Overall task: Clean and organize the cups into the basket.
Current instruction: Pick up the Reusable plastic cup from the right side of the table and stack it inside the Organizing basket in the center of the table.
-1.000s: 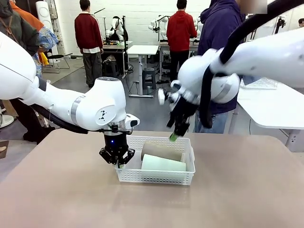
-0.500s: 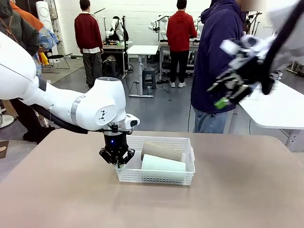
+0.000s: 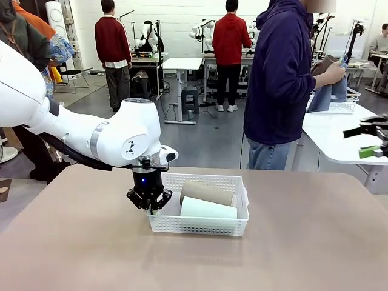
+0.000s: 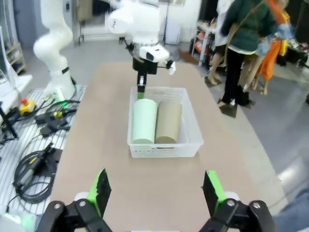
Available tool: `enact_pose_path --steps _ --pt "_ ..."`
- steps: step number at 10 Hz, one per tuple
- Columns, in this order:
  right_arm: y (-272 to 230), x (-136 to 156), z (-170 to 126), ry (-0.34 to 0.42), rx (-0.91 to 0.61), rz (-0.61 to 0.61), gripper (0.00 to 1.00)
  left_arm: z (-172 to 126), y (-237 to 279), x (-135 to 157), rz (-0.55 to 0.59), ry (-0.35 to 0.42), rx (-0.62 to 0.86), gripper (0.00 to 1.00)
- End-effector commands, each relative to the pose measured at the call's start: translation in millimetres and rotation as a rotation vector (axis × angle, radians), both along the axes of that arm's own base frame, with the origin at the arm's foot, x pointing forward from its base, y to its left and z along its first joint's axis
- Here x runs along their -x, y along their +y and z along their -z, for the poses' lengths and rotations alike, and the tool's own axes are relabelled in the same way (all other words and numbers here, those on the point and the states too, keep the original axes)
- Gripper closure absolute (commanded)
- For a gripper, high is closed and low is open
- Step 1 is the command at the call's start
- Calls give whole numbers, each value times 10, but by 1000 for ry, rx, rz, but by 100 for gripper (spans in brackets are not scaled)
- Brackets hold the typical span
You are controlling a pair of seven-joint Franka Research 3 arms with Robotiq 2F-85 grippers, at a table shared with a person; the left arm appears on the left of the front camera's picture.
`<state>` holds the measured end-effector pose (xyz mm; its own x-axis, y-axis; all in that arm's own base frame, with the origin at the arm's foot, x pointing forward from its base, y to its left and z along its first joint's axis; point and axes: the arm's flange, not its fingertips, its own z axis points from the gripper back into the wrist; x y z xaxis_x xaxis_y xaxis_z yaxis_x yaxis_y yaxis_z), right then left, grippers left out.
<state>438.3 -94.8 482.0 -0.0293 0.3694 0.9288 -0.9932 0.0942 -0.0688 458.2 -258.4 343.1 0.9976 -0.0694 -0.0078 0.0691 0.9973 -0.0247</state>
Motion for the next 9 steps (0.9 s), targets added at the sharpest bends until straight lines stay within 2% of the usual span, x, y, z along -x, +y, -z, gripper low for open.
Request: enact_pose_path --steps 1,2,5,9 --pt "-298 38 247 -38 -92 68 0 8 -1 11 1 2 -3 100" --pt "-539 130 404 -40 -88 114 0 8 -1 11 1 2 -3 100" --pt "-840 270 663 -29 -92 170 0 8 -1 11 1 2 -3 100" --pt "-940 247 776 21 -79 234 0 8 -1 11 1 2 -3 100"
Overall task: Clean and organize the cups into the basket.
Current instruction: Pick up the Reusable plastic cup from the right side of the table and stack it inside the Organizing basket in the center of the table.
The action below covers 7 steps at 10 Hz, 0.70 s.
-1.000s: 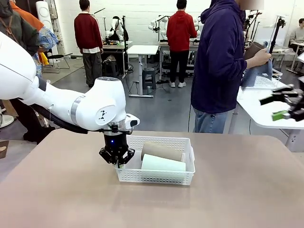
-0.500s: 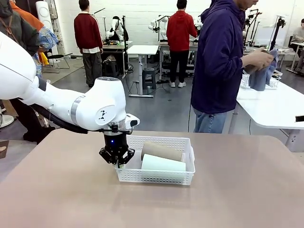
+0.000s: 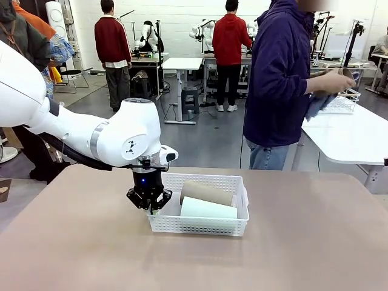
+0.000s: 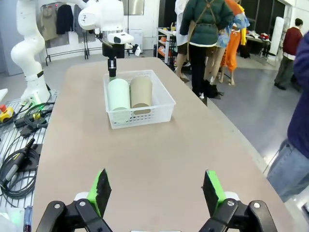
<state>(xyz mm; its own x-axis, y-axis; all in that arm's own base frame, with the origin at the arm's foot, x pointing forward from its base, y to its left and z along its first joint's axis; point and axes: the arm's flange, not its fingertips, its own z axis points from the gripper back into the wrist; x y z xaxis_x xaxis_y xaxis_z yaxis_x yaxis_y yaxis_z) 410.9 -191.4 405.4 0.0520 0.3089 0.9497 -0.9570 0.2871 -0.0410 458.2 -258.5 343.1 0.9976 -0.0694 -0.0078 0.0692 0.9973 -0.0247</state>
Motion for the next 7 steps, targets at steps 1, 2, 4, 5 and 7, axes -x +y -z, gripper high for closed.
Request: enact_pose_path --steps 1,2,4,5,7 --pt "24 -33 6 8 -15 35 0 8 -1 11 1 2 -3 100" --pt "0 0 0 0 0 0 0 8 -1 11 1 2 -3 100" --pt "0 0 0 0 0 0 0 8 -1 11 1 2 -3 100" --pt "0 0 0 0 0 0 0 8 -1 11 1 2 -3 100" --pt "0 0 0 0 0 0 0 8 -1 11 1 2 -3 100"
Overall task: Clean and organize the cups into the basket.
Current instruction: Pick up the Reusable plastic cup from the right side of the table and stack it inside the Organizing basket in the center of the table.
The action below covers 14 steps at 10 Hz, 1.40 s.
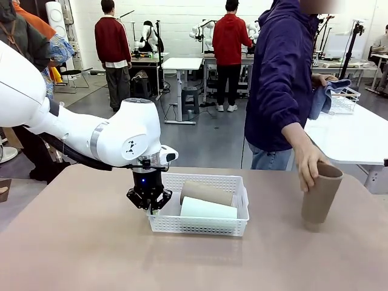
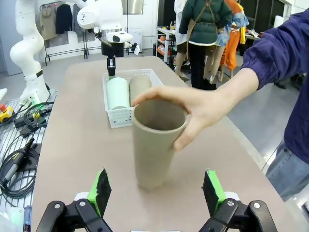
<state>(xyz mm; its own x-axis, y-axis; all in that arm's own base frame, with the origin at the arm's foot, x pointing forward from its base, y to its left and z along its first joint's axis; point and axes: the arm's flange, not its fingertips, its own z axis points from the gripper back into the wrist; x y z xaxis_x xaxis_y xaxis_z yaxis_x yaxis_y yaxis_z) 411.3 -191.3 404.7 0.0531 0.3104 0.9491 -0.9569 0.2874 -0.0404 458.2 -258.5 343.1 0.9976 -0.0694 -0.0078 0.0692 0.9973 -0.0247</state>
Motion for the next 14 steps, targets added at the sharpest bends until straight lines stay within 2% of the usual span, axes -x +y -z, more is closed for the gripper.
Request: enact_pose_path --steps 1,10,12,14 --pt "-1 4 -7 -1 -2 0 0 8 -1 11 1 2 -3 100" --pt "0 0 0 0 0 0 0 8 -1 11 1 2 -3 100" --pt "52 16 479 -8 103 37 0 8 -1 11 1 2 -3 100" --pt "103 -89 935 44 148 59 0 8 -1 11 1 2 -3 100"
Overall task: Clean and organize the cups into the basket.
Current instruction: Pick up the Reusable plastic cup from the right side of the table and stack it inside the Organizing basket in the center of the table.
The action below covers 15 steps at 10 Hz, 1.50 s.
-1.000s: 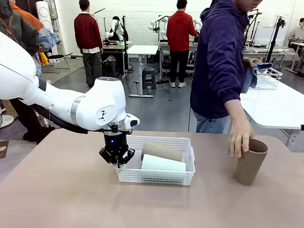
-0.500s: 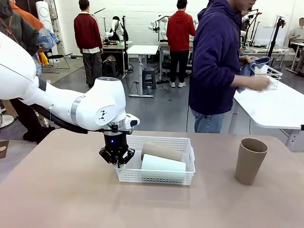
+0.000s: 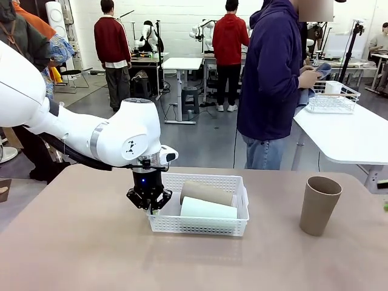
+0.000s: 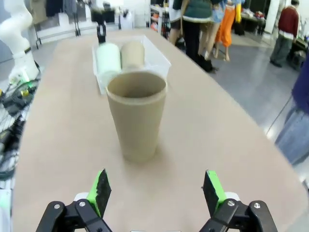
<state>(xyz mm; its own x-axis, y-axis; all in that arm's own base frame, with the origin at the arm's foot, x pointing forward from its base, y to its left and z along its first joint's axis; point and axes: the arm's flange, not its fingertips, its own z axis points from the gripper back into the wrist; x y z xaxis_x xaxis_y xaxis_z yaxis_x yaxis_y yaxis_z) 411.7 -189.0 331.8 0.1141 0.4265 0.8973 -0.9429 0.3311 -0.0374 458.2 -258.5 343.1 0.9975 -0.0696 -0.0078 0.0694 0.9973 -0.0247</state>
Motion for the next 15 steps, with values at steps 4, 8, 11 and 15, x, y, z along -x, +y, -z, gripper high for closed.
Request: enact_pose_path --steps 4,8,11,15 --pt "187 -221 740 20 -9 -25 0 8 0 10 1 2 -3 100" --pt "470 -331 851 38 -137 -54 0 8 0 10 1 2 -3 100" --pt "692 -359 898 69 -186 -95 0 8 0 10 1 2 -3 100" --pt "986 -357 939 79 -205 -156 0 8 0 10 1 2 -3 100"
